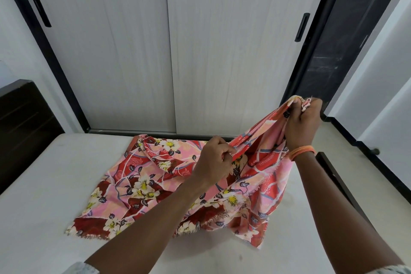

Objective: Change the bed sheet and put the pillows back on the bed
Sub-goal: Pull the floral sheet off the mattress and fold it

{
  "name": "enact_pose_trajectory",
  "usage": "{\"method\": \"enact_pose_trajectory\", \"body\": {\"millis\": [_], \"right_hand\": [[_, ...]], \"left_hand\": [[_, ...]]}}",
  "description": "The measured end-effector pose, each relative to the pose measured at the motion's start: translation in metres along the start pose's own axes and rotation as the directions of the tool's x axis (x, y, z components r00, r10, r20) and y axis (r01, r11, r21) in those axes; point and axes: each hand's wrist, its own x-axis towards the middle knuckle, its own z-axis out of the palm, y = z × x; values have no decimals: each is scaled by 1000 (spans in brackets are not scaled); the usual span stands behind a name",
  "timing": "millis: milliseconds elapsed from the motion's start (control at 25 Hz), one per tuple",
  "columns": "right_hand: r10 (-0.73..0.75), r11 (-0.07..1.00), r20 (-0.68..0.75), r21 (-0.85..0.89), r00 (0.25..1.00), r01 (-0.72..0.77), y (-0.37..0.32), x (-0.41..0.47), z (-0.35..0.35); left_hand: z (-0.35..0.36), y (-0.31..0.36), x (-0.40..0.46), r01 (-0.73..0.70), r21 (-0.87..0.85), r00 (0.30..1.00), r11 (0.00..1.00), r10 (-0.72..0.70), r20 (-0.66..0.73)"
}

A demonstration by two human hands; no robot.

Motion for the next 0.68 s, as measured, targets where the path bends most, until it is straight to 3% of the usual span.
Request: {"method": "enact_pose_trajectory", "body": {"millis": [160, 320, 680], "right_hand": [[8, 1000, 6, 11, 1000, -8, -6, 1, 1], [-20, 1000, 14, 24, 1000, 19, -10, -1, 2], [-54, 997, -32, 60, 998, 56, -19, 0, -5]], "left_hand": [[5, 10, -2, 30, 63, 999, 998, -32, 34], [7, 15, 11, 120, 121, 992, 985, -115, -54], [11, 8, 30, 45, 316, 996, 948, -19, -86]]}}
